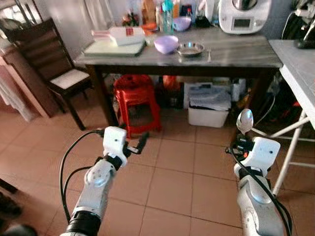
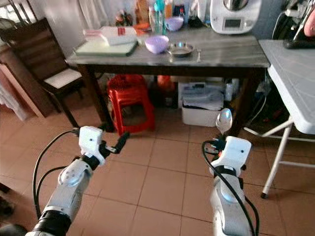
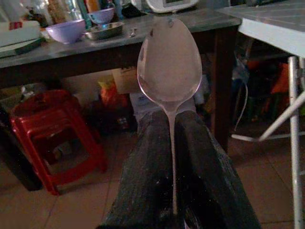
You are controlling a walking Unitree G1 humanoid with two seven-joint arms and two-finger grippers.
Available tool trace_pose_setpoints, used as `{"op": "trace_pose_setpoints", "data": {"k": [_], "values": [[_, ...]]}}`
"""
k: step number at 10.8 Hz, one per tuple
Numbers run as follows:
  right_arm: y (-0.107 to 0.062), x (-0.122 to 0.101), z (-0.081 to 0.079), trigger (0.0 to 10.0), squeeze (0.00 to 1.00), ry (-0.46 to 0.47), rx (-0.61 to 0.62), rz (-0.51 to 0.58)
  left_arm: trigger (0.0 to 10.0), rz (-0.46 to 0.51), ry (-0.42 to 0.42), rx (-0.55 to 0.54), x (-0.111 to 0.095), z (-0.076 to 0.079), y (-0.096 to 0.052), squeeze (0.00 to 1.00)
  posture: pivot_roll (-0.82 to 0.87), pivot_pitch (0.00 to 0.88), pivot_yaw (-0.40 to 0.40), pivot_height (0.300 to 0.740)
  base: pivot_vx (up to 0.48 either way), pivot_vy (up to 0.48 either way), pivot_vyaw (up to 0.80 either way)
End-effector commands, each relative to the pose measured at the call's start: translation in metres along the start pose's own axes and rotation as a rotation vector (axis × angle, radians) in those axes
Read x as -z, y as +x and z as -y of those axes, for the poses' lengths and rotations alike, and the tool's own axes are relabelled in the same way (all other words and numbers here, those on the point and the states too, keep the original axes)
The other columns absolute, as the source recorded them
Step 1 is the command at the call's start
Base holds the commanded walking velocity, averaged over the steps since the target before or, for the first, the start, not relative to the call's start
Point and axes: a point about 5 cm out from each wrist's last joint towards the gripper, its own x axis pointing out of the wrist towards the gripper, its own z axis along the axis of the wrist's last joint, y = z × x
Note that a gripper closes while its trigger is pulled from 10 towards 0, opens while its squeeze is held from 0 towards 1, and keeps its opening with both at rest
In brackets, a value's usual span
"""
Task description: Setting the table
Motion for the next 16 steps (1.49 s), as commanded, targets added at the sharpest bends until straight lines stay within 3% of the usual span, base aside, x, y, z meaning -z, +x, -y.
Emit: {"op": "trace_pose_setpoints", "data": {"k": [1,11,16], "values": [[0.002,-0.005,-0.001,10.0,0.00,-0.006,-0.002,0.026,10.0,0.026,0.000,0.014,-0.005,0.000,0.000,0.00,0.04,0.000,0.092,0.740,0.390,0.000,0.00],[0.001,-0.004,0.000,10.0,0.00,-0.022,0.006,0.018,10.0,0.016,-0.030,0.044,-0.002,0.007,-0.003,0.00,0.04,0.000,0.087,0.740,0.380,0.000,0.00],[0.000,-0.005,0.001,10.0,0.00,-0.021,0.007,0.022,10.0,0.012,-0.038,0.053,-0.001,0.011,-0.002,0.00,0.03,0.000,0.085,0.740,0.364,0.000,-0.34]]}}
